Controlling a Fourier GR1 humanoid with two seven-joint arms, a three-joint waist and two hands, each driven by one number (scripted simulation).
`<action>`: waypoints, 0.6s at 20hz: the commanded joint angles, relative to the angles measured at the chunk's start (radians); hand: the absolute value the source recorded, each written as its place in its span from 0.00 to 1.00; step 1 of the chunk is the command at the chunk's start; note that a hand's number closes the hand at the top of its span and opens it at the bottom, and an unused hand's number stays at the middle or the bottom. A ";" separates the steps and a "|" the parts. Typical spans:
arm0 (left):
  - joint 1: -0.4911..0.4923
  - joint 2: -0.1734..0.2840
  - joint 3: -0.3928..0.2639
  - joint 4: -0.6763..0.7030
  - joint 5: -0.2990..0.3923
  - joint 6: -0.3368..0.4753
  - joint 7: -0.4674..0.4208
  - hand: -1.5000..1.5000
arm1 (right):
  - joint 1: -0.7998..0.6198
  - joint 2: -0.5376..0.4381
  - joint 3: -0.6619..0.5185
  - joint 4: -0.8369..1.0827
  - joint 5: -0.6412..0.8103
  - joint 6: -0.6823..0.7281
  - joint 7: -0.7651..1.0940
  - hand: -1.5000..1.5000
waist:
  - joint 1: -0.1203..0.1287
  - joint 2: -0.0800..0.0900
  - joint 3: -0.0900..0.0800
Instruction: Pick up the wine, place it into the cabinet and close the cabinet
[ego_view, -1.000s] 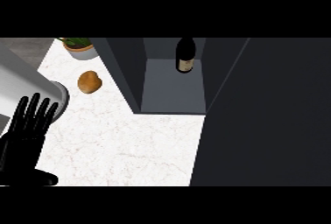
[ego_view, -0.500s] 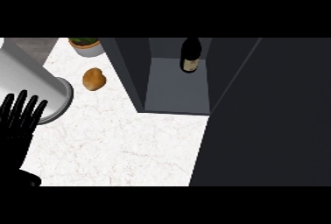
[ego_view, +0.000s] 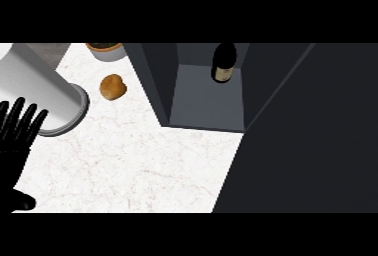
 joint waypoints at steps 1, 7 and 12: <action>-0.035 0.004 0.009 0.014 0.019 -0.001 0.022 0.00 | -0.155 0.194 0.103 0.018 -0.061 -0.039 0.128 1.00 | 0.002 -0.002 -0.001; -0.024 -0.004 0.026 0.060 0.007 -0.013 0.004 0.00 | -0.511 0.489 0.046 0.341 -0.045 -0.104 0.288 1.00 | -0.011 -0.007 0.002; -0.045 0.019 0.066 0.115 0.015 -0.040 0.009 0.00 | -0.830 0.624 -0.057 0.580 -0.092 -0.171 0.386 1.00 | -0.035 -0.010 0.005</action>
